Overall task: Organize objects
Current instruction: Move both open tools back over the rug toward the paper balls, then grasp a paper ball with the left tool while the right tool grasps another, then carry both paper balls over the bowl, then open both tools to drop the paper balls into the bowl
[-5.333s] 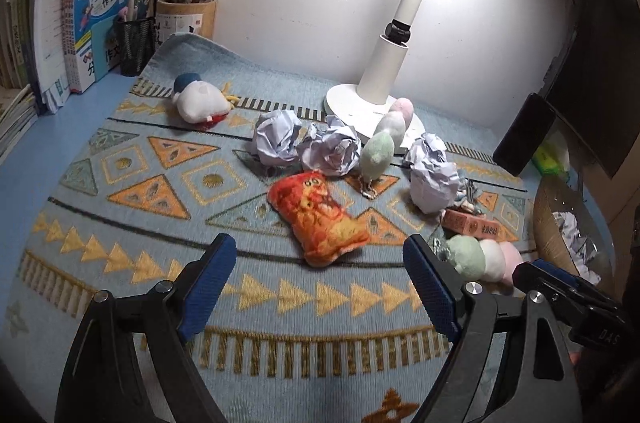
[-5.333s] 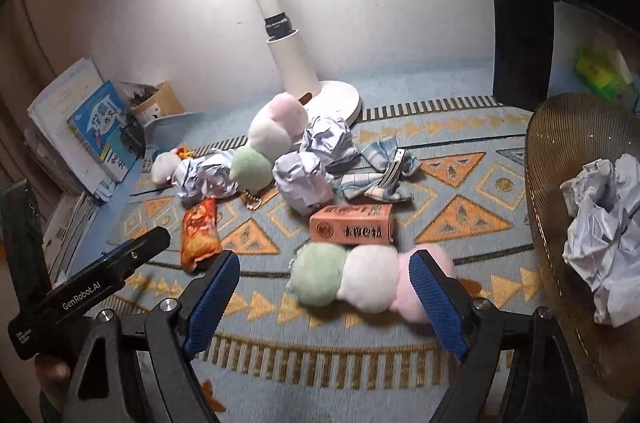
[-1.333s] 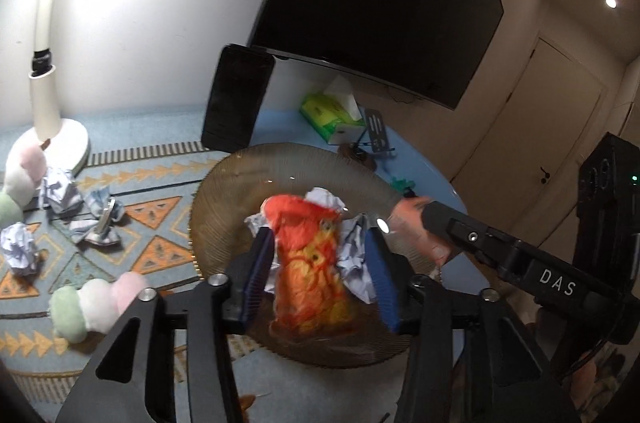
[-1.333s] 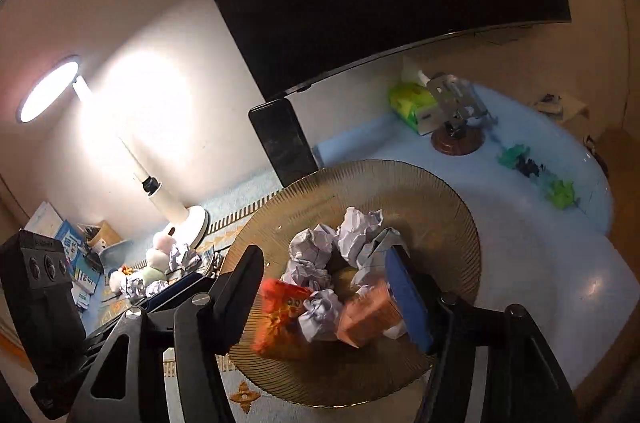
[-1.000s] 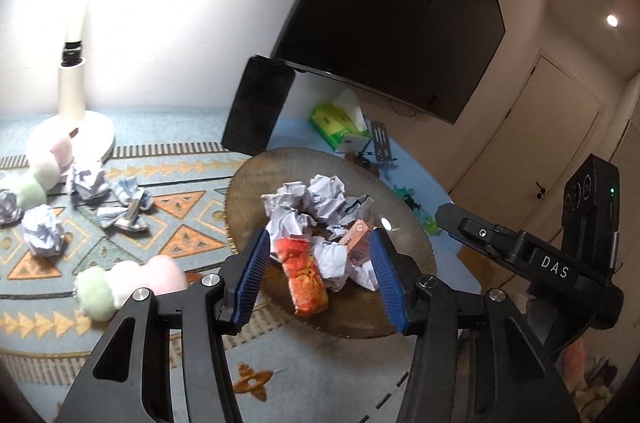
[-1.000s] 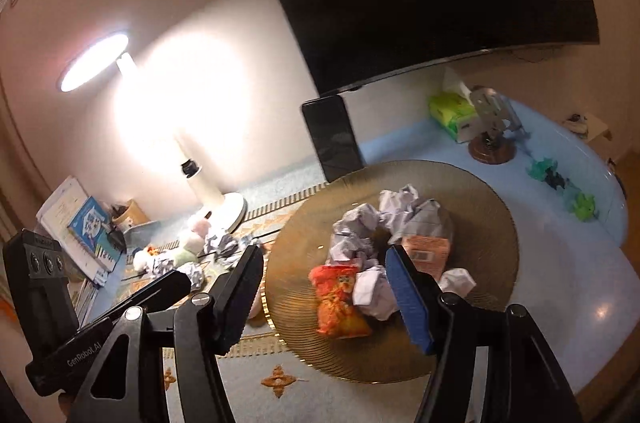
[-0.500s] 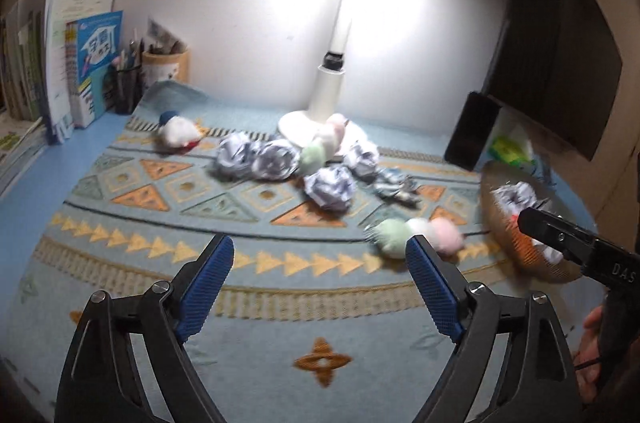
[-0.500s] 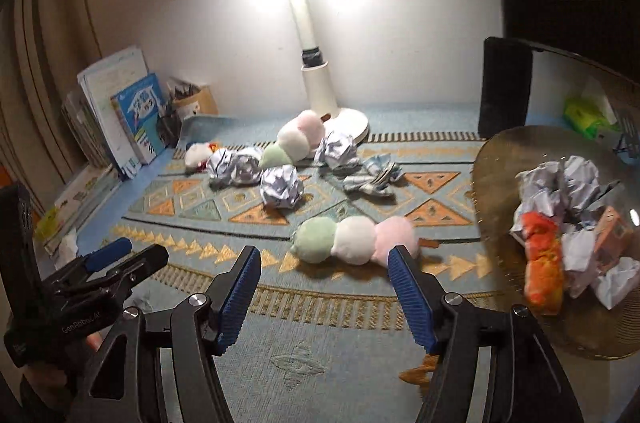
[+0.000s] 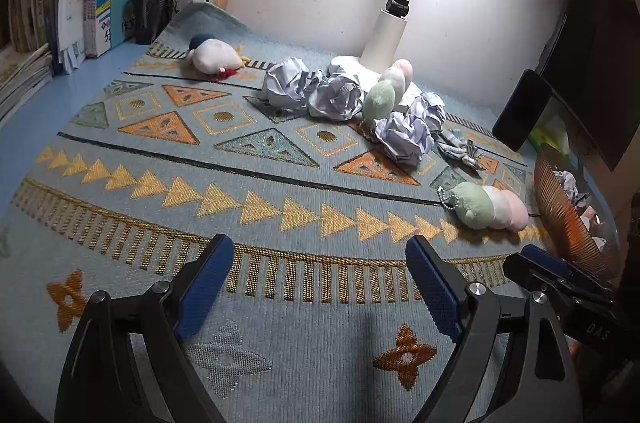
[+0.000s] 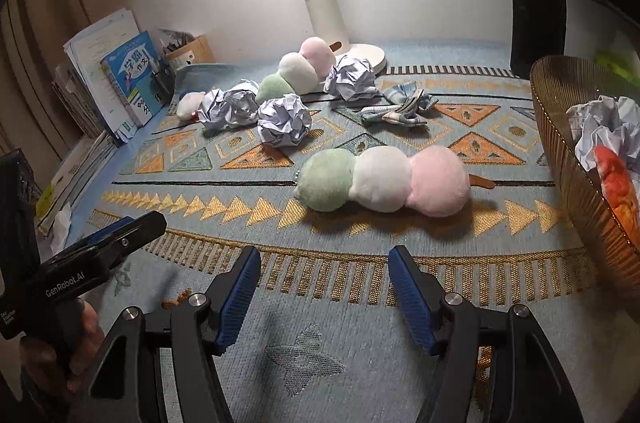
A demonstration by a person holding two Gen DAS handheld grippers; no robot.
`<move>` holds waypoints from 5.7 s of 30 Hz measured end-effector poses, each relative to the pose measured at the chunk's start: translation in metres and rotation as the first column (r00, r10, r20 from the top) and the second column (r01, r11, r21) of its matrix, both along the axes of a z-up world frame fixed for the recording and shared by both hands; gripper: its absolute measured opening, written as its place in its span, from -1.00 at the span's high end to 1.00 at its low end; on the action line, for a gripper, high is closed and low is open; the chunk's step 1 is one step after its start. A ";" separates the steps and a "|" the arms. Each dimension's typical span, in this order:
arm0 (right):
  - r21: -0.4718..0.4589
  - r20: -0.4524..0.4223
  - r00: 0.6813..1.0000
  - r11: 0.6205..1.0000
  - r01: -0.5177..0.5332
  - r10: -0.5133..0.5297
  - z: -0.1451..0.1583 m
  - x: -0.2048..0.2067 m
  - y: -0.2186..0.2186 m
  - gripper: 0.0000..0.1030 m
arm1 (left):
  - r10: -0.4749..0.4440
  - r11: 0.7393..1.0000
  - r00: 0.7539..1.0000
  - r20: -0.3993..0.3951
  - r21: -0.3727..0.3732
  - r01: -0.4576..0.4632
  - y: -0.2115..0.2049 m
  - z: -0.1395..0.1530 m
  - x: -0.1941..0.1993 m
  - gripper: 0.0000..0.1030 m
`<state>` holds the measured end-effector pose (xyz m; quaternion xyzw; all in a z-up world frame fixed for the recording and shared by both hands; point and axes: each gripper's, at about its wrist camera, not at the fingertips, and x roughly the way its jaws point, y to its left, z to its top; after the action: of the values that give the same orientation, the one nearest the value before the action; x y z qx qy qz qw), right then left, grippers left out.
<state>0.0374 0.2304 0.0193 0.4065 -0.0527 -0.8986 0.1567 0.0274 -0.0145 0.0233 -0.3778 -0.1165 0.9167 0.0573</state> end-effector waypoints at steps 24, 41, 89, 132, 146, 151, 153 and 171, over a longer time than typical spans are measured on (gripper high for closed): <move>-0.012 -0.037 0.996 0.996 -0.087 0.086 0.058 -0.041 -0.030 -0.76 | -0.130 0.962 0.990 -0.054 -0.249 0.113 0.005 0.030 -0.007 -0.70; -0.019 0.093 0.991 0.996 -0.091 0.093 -0.004 -0.149 -0.083 -0.22 | -0.190 0.980 0.981 0.033 -0.045 0.191 -0.043 0.004 -0.180 -0.30; 0.006 0.010 0.994 0.994 -0.109 0.109 0.002 0.010 -0.004 -0.46 | -0.090 0.995 0.996 -0.016 -0.033 0.089 0.022 0.000 0.012 0.25; -0.069 -0.198 0.980 0.998 0.012 -0.026 0.073 0.049 0.069 0.07 | -0.198 0.980 0.976 -0.087 -0.046 0.195 0.067 0.031 0.028 0.25; -0.209 -0.171 0.897 0.905 0.372 -0.408 0.126 0.069 0.222 0.07 | -0.486 0.862 0.849 -0.205 0.045 0.505 0.231 0.109 0.001 0.25; -0.217 -0.085 0.897 0.887 0.408 -0.433 0.106 0.055 0.234 0.05 | -0.532 0.832 0.826 -0.186 0.069 0.551 0.265 0.102 -0.008 0.09; -0.223 -0.073 0.891 0.878 0.423 -0.448 0.103 0.056 0.238 0.05 | -0.526 0.837 0.833 -0.171 0.070 0.543 0.270 0.097 -0.010 -0.31; -0.189 -0.132 0.897 0.899 0.394 -0.421 0.121 0.063 0.201 -0.28 | -0.296 0.926 0.931 -0.213 0.176 0.335 0.133 0.099 0.007 -0.47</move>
<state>0.1005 0.4311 0.1402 0.2949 -0.1941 -0.9356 -0.0001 0.0347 0.1182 0.1227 -0.2979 -0.1443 0.9087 0.2544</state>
